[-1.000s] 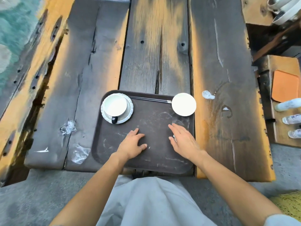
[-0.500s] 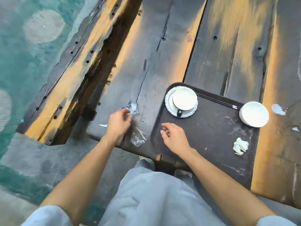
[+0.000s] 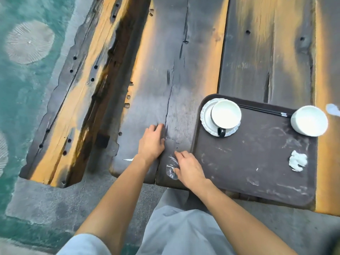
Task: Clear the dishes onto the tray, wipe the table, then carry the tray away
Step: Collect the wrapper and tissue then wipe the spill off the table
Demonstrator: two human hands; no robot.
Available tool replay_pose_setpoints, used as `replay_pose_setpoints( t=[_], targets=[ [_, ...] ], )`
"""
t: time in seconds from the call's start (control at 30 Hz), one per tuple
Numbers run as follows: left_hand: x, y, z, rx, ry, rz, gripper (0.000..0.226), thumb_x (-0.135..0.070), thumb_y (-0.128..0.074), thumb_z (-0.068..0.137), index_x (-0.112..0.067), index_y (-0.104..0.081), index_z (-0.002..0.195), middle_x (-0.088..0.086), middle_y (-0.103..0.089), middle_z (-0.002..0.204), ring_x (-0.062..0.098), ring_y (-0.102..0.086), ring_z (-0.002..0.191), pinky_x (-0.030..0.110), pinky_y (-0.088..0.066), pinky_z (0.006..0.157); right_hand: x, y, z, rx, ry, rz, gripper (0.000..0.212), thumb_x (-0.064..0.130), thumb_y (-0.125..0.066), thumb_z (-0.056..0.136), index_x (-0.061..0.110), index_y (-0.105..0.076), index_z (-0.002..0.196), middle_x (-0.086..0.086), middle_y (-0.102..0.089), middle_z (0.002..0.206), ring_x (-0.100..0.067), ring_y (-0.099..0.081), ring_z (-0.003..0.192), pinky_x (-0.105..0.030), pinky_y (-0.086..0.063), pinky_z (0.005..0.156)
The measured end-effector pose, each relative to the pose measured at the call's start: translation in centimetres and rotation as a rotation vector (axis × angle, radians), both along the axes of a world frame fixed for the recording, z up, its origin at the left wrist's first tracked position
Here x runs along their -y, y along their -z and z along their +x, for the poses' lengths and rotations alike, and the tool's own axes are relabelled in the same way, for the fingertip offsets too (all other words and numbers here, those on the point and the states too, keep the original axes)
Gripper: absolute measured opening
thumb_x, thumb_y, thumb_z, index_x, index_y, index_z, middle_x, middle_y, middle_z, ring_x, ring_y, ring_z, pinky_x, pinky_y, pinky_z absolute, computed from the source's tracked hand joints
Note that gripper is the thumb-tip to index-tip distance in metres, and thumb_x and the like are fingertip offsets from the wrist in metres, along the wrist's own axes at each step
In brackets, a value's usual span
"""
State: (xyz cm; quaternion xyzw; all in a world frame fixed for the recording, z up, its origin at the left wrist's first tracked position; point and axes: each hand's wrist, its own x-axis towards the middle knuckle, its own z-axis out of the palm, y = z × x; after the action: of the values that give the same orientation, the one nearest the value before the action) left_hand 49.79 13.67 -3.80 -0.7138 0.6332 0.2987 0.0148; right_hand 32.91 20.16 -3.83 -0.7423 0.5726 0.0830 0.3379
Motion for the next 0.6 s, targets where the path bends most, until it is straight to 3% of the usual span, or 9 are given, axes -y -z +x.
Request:
replay_pose_setpoints(
  t=[0.1,0.23,0.3,0.37,0.43,0.5,0.6],
  targets=[
    [-0.2,0.5,0.2,-0.094,-0.093,-0.048,0.03,-0.016,-0.052,0.096,-0.015,-0.063,0.125,0.012,-0.063,0.111,0.036,-0.06,0.108,0.043,-0.051,0.085,0.1,0.0,0.3,-0.027,-0.014,0.041,0.05,0.022,-0.064,0.092,0.013,-0.048,0.138,-0.008,-0.056,0.127,-0.028,-0.049,0.121,-0.036,-0.042,0.103],
    [-0.9,-0.1,-0.1,-0.309,-0.358,-0.043,0.022,-0.015,-0.055,0.096,-0.014,-0.072,0.111,0.008,-0.076,0.098,0.03,-0.068,0.097,0.036,-0.051,0.088,0.5,-0.8,0.1,0.051,0.0,0.122,0.036,0.018,-0.065,0.089,0.014,-0.063,0.125,-0.009,-0.062,0.113,-0.029,-0.055,0.108,-0.036,-0.046,0.096],
    [-1.4,-0.5,-0.2,-0.407,-0.478,-0.031,0.015,-0.016,-0.061,0.094,-0.015,-0.07,0.105,0.004,-0.075,0.086,0.027,-0.07,0.088,0.034,-0.053,0.084,0.8,-1.7,-0.7,0.195,0.154,0.184,0.014,0.019,-0.071,0.084,0.021,-0.072,0.097,0.001,-0.066,0.09,-0.019,-0.06,0.089,-0.029,-0.049,0.084],
    [-1.9,-1.2,-0.7,-0.522,-0.541,0.015,0.013,-0.009,-0.062,0.091,-0.014,-0.07,0.1,0.007,-0.074,0.081,0.026,-0.07,0.082,0.033,-0.054,0.081,1.3,-2.8,-2.0,0.341,0.378,0.282,0.01,0.023,-0.078,0.077,0.027,-0.07,0.077,0.009,-0.067,0.074,-0.005,-0.059,0.071,-0.019,-0.049,0.074],
    [-2.2,-1.9,-1.7,-0.712,-0.589,0.136,0.023,0.005,-0.054,0.089,-0.012,-0.069,0.096,0.009,-0.073,0.077,0.025,-0.066,0.073,0.028,-0.054,0.07,2.0,-4.0,-3.6,0.465,0.599,0.338,0.011,0.022,-0.083,0.072,0.024,-0.074,0.079,0.002,-0.074,0.079,0.0,-0.062,0.068,-0.017,-0.05,0.075],
    [-2.5,-2.9,-3.3,-0.875,-0.58,0.302,0.032,0.011,-0.047,0.09,-0.01,-0.07,0.1,0.006,-0.073,0.078,0.023,-0.063,0.07,0.025,-0.054,0.063,2.6,-5.0,-5.3,0.569,0.768,0.347,0.014,0.015,-0.083,0.073,0.015,-0.074,0.083,-0.008,-0.077,0.088,-0.008,-0.067,0.073,-0.028,-0.054,0.079],
    [-2.7,-4.1,-6.0,-0.982,-0.541,0.466,0.039,0.004,-0.041,0.096,-0.014,-0.072,0.111,0.008,-0.076,0.093,0.026,-0.07,0.084,0.039,-0.059,0.084,3.3,-6.2,-7.5,0.601,0.852,0.32,0.022,0.016,-0.083,0.07,0.011,-0.072,0.088,-0.011,-0.077,0.092,-0.017,-0.07,0.079,-0.036,-0.056,0.082]
  ],
)
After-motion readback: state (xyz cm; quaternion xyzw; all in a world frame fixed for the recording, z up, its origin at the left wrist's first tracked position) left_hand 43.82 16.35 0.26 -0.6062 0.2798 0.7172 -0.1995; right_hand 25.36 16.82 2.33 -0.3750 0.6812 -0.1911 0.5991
